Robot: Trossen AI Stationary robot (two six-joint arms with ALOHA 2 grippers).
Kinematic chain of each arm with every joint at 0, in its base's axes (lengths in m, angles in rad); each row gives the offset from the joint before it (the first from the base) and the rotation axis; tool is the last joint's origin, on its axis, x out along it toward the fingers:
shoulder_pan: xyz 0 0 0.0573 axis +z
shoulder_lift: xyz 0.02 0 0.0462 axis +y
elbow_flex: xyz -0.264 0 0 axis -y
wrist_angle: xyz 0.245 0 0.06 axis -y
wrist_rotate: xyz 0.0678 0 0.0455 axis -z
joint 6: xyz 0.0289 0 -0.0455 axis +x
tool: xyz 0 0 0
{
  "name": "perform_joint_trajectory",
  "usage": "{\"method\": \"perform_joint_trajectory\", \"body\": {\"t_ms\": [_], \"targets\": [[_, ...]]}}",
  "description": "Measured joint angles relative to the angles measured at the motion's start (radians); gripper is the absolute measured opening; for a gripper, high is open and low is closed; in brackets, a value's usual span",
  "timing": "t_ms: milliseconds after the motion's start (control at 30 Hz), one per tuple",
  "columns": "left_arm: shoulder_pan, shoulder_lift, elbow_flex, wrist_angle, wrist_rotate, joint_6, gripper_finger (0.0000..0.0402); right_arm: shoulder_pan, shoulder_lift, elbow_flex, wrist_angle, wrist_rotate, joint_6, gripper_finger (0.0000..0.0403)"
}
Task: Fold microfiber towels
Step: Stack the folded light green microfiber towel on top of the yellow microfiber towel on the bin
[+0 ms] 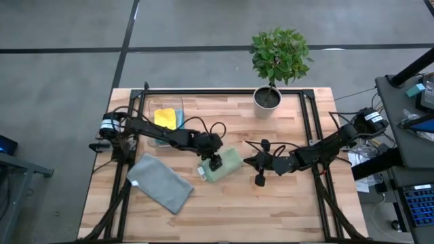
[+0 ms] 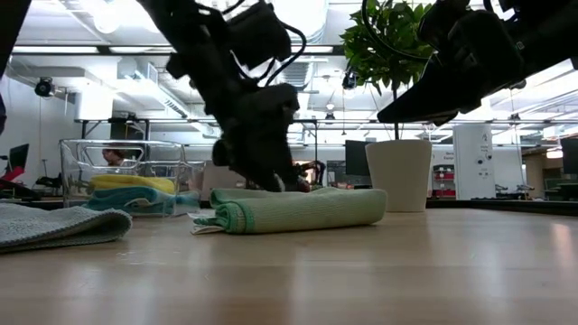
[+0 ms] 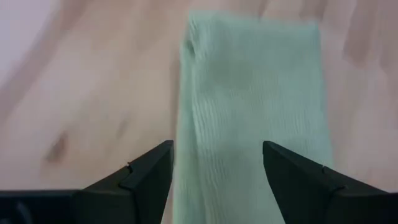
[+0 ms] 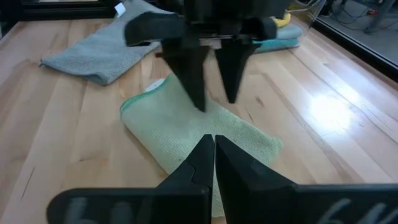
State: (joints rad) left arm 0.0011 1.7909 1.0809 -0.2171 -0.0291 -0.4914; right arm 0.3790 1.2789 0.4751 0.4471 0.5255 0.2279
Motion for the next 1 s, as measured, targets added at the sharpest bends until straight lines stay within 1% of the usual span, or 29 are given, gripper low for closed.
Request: {"method": "perform_joint_trajectory", "body": {"t_ms": [167, 300, 400, 467, 567, 767, 867, 933, 1000], "targets": [[0.019, 0.053, 0.001, 0.077, -0.002, -0.035, 0.0231, 0.000, 0.000, 0.000, 0.000, -0.001, -0.001, 0.0009], [0.013, 0.100, 0.003, 0.083, 0.011, -0.054, 0.0229, 0.000, 0.000, 0.000, -0.005, -0.002, 0.000, 0.0009], [0.006, 0.118, 0.006, 0.087, 0.024, -0.053, 0.0216, 0.000, 0.000, 0.000, -0.004, -0.002, 0.000, 0.0009], [0.001, 0.119, 0.006, 0.085, 0.023, -0.052, 0.0200, 0.000, 0.000, 0.000, -0.002, -0.003, -0.001, 0.0009], [-0.001, 0.118, 0.006, 0.081, 0.020, -0.053, 0.0165, 0.000, 0.000, 0.000, -0.001, -0.002, -0.001, 0.0009], [-0.017, 0.120, 0.005, 0.086, 0.028, -0.054, 0.0072, 0.000, 0.000, 0.000, -0.001, -0.002, -0.002, 0.0009], [-0.028, 0.120, 0.005, 0.086, 0.048, -0.054, 0.0022, 0.000, 0.000, 0.000, -0.001, -0.003, -0.003, 0.0009], [-0.034, 0.115, 0.005, 0.084, 0.051, -0.053, 0.0011, 0.000, 0.000, 0.000, -0.001, -0.002, -0.003, 0.0009], [-0.037, 0.108, 0.005, 0.081, 0.050, -0.053, 0.0013, 0.000, 0.000, 0.000, -0.001, -0.003, -0.003, 0.0009]]}}
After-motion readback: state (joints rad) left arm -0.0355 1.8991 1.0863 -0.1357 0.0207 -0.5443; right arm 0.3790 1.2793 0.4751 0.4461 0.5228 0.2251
